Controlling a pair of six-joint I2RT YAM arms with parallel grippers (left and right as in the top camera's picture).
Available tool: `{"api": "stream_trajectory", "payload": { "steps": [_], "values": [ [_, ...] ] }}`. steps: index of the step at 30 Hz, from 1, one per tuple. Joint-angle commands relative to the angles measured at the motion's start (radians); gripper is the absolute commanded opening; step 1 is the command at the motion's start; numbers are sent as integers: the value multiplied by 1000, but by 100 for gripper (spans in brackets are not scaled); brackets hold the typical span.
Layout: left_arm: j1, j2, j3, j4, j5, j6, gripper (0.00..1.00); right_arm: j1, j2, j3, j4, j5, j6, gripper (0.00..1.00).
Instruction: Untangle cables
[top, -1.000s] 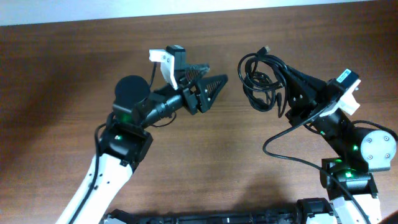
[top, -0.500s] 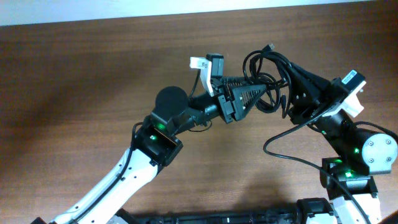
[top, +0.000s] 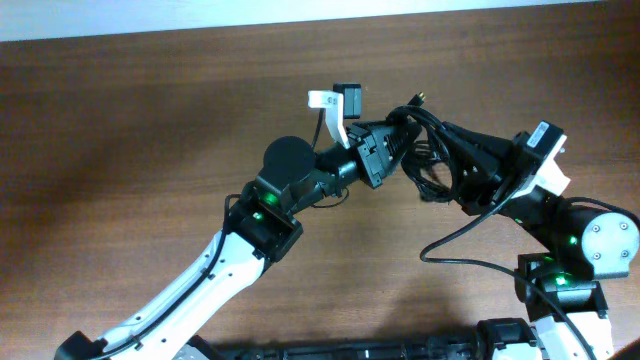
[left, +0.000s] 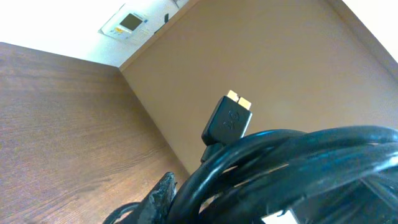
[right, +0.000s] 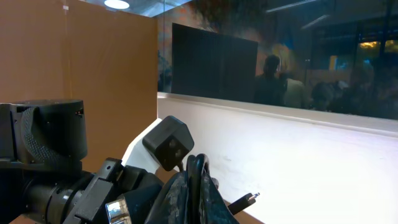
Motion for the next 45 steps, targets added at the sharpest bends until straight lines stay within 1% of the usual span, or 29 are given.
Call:
{"api": "stream_trajectory", "payload": {
  "steps": [1,2,3,4,5,6,7,8,9,10,11,12,13,14,15,18,19,20,22,24,25,26,28,30,33,36,39,43,45],
  "values": [
    [-4,-1,10,13,-7,-23,5,-1,-9,11,-6,-39,1,4],
    [-4,-1,10,13,-6,-12,0,-2,-9,11,-28,-35,-4,4],
    [-4,-1,10,13,-7,56,0,-2,-9,11,-59,-34,-26,4],
    [-4,-1,10,23,-6,193,0,-2,-9,11,-116,-11,-33,4],
    [-4,-1,10,32,2,290,0,-2,-9,11,-165,14,-34,4],
    [-4,-1,10,32,5,348,0,-2,-9,11,-211,18,-66,4],
    [-4,-1,10,36,5,357,0,-2,-9,11,-280,18,-109,4],
    [-4,-1,10,41,5,359,0,-2,-9,11,-339,18,-148,7],
    [-4,-1,10,50,5,360,0,-2,-9,11,-402,17,-173,17],
    [-4,-1,10,53,16,362,0,-2,-9,11,-436,17,-184,21],
    [-4,-1,10,67,50,394,0,-2,-9,11,-455,17,-183,24],
    [-5,-1,10,89,89,409,0,-2,-9,11,-471,17,-184,31],
    [-5,-1,10,101,119,433,0,-2,-9,11,-477,18,-184,31],
    [-5,-1,10,105,173,502,0,-2,-9,11,-476,17,-184,32],
    [-5,-1,10,101,182,517,0,-2,-9,11,-476,17,-184,31],
    [-1,-1,10,78,177,540,0,-2,-10,11,-476,17,-184,31],
    [5,-1,10,62,155,542,0,-2,-10,11,-476,17,-183,32],
    [30,-1,10,3,101,540,0,-2,-10,11,-476,18,-183,32],
    [73,-1,10,-39,91,465,0,-2,-10,11,-476,18,-184,39],
    [104,-1,10,-55,139,455,0,-2,-10,11,-473,49,-183,39],
    [110,-1,10,-47,169,455,0,-2,-10,11,-472,73,-183,38],
    [111,-1,10,-43,182,456,0,-2,-10,11,-469,90,-183,30],
    [111,-1,10,-43,183,460,0,-2,-10,11,-448,90,-183,28],
    [111,-1,10,-43,186,460,0,-2,-10,11,-393,91,-183,36],
    [110,-1,10,-40,191,459,0,-2,-8,11,-393,172,-183,36],
    [109,-1,10,34,294,460,0,-2,-7,11,-394,249,-183,36],
    [106,-1,10,70,341,459,0,-2,-6,11,-394,248,-183,36],
    [102,-1,10,73,342,459,0,-1,-6,11,-393,247,-183,36],
    [87,-1,10,73,331,470,0,-1,-6,11,-386,211,-183,36]
  ]
}}
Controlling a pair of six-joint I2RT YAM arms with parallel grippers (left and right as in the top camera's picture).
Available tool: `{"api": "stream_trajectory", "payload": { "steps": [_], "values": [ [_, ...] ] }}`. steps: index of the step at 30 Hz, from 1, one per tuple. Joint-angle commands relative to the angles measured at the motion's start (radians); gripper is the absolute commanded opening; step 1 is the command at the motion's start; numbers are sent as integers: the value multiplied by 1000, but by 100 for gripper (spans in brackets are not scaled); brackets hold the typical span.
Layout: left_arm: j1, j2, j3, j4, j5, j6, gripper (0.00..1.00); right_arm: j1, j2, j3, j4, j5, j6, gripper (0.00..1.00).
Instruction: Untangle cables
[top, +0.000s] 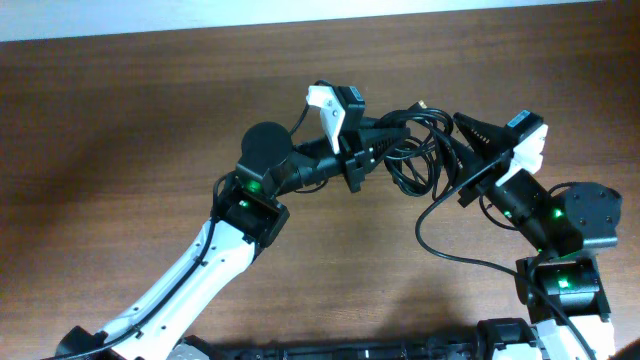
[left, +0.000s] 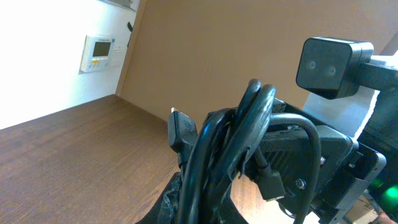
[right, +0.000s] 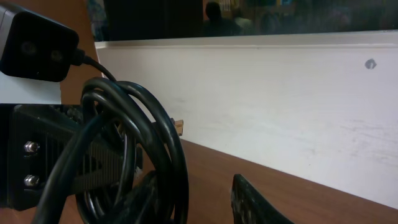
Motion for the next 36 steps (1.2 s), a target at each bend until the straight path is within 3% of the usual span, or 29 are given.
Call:
{"api": "stream_trajectory", "payload": {
  "steps": [1,5,7,9,10,11,13,14,15,17,19,21,23,26,27,31,33,36],
  "values": [
    [-31,-22,14,21,52,19,0,5,2,-3,11,-32,3,36],
    [-33,-22,14,21,52,21,0,5,2,-3,27,-69,3,36],
    [-33,-22,14,22,52,21,0,5,2,-3,35,-84,3,4],
    [-33,-22,14,21,51,21,0,5,2,-3,56,-170,3,4],
    [-33,-22,14,19,24,21,13,5,2,-3,56,-165,2,4],
    [-33,-22,14,16,18,21,36,4,2,-3,56,-148,2,4],
    [-32,-22,14,12,18,21,92,4,2,-3,56,-83,2,4],
    [-32,-22,14,13,17,21,99,4,2,-3,56,-38,3,4],
    [-32,-22,14,3,-13,20,99,4,2,-3,57,16,3,4],
    [-32,-22,14,-56,-140,-74,99,4,1,-3,71,72,7,4],
    [-32,-22,14,-116,-235,-262,99,4,1,-3,128,72,7,4],
    [-34,-21,14,-134,-244,-439,99,5,1,-3,183,60,7,4],
    [-42,-21,14,-130,-245,-490,100,5,1,-3,187,9,6,4],
    [-43,-21,14,-130,-245,-611,75,5,1,-3,188,-51,3,4],
    [-48,-21,14,-127,-245,-612,72,5,1,-3,188,-54,3,4],
    [-55,-21,14,-119,-253,-612,19,5,1,-3,189,-119,3,4],
    [-60,-21,14,-118,-255,-612,10,5,1,-3,187,-127,2,4],
    [-80,-21,14,-101,-257,-612,7,5,1,-3,188,-159,-5,4]
  ]
}}
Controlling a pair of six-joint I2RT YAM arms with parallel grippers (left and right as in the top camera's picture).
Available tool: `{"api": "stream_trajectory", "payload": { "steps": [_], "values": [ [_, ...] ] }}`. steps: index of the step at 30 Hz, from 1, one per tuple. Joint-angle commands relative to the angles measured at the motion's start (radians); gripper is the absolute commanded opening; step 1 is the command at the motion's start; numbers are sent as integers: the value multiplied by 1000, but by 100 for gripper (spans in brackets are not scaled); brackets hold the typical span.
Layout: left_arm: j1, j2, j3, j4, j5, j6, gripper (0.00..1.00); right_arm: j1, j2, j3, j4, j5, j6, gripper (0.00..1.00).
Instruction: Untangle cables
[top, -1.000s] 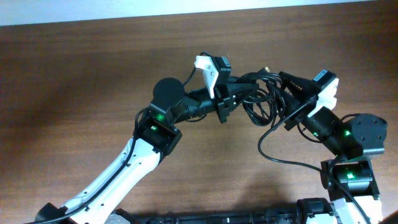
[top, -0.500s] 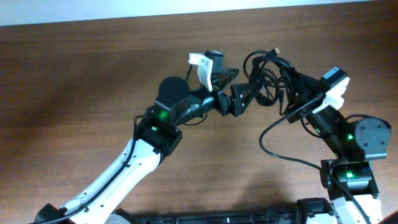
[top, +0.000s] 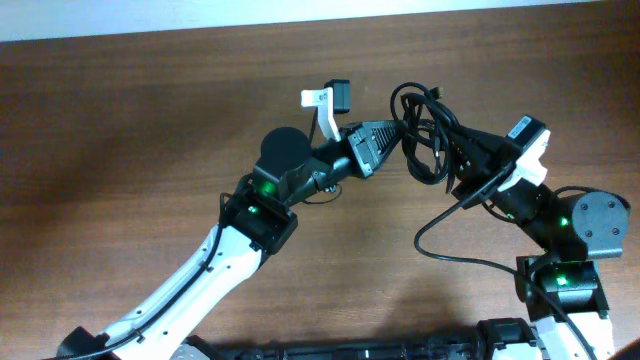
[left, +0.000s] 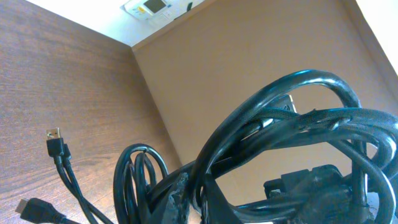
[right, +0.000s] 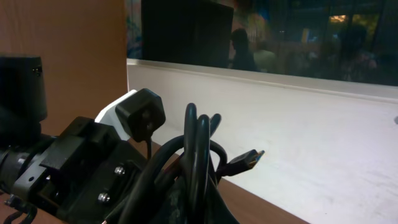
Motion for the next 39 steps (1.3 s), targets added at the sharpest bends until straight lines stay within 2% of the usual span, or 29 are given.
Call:
{"api": "stream_trajectory", "payload": {
  "steps": [1,5,13,15,16,19,20,22,23,25,30,33,36,37,39],
  "values": [
    [-32,-18,11,32,-17,-2,8,0,-7,2,14,-37,-3,4],
    [-58,-18,11,58,-16,-2,18,0,-7,2,14,-37,-3,4],
    [-92,-18,11,110,-12,-6,25,0,-6,2,3,-38,-3,4],
    [-92,-18,11,110,0,-6,34,0,-6,2,8,-40,-3,4],
    [-92,-18,11,110,0,-6,36,0,-6,2,8,-40,-3,4],
    [-92,-18,11,114,6,-6,30,0,-6,2,8,-40,-3,4],
    [-92,-18,11,114,6,-6,25,0,-6,2,6,-47,-3,4],
    [-92,-18,11,129,7,-6,9,0,-6,2,-5,-53,-3,4],
    [-92,-18,11,129,6,-6,9,0,-6,2,-21,-53,-3,4],
    [-92,-18,11,133,6,-6,0,0,-6,2,-48,-53,-3,4],
    [-89,-18,11,105,-53,-5,0,0,-6,2,-57,-76,-3,4],
    [-89,-18,11,-113,-342,-13,0,0,-6,2,-58,-82,-3,4],
    [-89,-18,11,-119,-357,-57,0,0,-6,2,-61,-82,-3,4],
    [-89,-18,11,-111,-357,-6,0,0,-6,2,-76,-82,-3,4],
    [-89,-18,11,-56,-352,206,0,0,-6,2,-127,-86,-3,4]
  ]
}}
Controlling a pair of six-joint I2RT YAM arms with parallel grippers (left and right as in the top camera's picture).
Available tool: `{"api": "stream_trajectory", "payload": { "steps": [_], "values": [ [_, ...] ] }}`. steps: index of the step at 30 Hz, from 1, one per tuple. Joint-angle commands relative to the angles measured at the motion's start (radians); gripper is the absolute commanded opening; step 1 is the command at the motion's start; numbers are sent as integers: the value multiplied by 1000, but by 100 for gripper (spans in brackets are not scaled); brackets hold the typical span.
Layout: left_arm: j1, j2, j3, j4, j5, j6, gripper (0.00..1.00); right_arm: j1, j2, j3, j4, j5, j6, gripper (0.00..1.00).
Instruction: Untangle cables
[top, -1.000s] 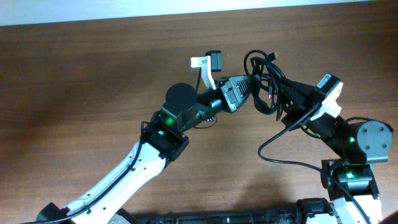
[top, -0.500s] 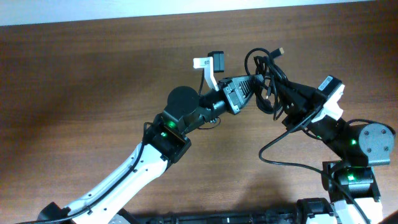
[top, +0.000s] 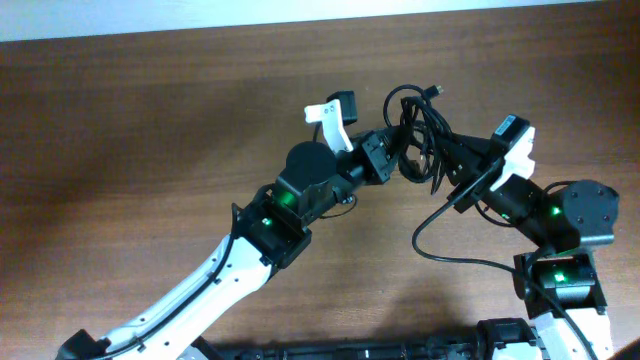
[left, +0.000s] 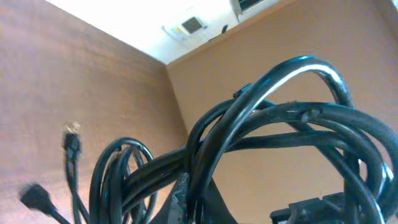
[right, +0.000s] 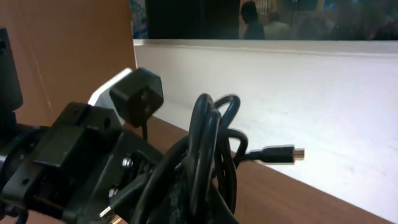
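A tangled bundle of black cables (top: 418, 135) hangs above the table between both arms. My left gripper (top: 393, 152) is shut on the bundle from the left, its fingers (left: 186, 198) pinching several strands where the loops (left: 292, 118) arch overhead. My right gripper (top: 447, 162) is shut on the same bundle from the right, and the strands (right: 208, 146) rise from between its fingers. One gold-tipped plug (right: 281, 152) sticks out to the right. Two more plug ends (left: 71, 140) dangle at the left.
One long cable (top: 432, 240) trails from the bundle down toward the right arm's base (top: 560, 275). The left arm's white-mounted wrist camera (right: 137, 93) sits close beside the bundle. Brown wooden tabletop (top: 130, 150) lies below, with a pale wall beyond its far edge.
The left arm has shifted right and its gripper now sits closer under the bundle. The bundle has stayed near the same spot, and both grippers are still shut on it.
First, both grippers were shut on the bundle between the arms. Then the right gripper stood apart from it with fingers spread while the left one held it. After that the right gripper was shut on the strands again, and both still hold the bundle aloft.
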Motion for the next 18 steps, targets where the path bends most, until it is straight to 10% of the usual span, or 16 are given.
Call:
{"api": "stream_trajectory", "payload": {
  "steps": [1,8,12,18],
  "values": [
    [13,-5,5,49,-71,275,0,1,-21,12,-42,-50,0,4],
    [13,-5,5,124,-69,735,0,1,-21,12,-264,130,1,4],
    [13,-5,5,124,283,1045,0,1,-21,12,-268,351,13,4],
    [13,-5,5,119,511,1148,0,1,-21,12,-264,655,232,7]
  ]
}}
